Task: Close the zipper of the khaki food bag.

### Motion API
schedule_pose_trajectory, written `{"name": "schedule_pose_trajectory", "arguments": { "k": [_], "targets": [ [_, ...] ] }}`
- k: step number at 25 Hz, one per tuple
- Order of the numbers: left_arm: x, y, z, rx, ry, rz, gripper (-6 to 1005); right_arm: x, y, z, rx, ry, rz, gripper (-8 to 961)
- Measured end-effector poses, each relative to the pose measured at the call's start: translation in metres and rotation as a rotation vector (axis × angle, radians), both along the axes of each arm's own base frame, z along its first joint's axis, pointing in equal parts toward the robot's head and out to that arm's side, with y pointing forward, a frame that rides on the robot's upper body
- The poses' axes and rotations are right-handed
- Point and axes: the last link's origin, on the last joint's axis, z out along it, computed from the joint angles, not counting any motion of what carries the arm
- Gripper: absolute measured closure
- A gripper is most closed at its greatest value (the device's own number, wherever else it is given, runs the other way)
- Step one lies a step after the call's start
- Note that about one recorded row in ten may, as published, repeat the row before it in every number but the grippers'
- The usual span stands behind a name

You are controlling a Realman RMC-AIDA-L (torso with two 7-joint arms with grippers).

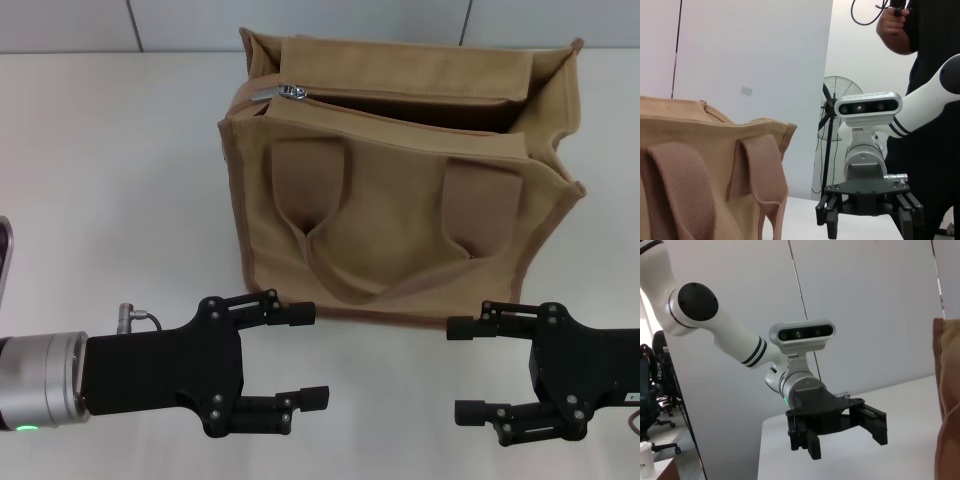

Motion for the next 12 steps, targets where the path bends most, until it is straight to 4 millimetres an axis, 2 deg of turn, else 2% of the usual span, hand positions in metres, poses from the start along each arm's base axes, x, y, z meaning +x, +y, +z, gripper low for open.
{"name": "schedule_pose_trajectory", "arguments": {
  "k": [12],
  "targets": [
    [-0.0017,-0.0007,0.0004,0.005,0.001,0.008,214,-0.0049,0.0029,-0.0021,0.011,0.013,0.018,147]
  ]
}}
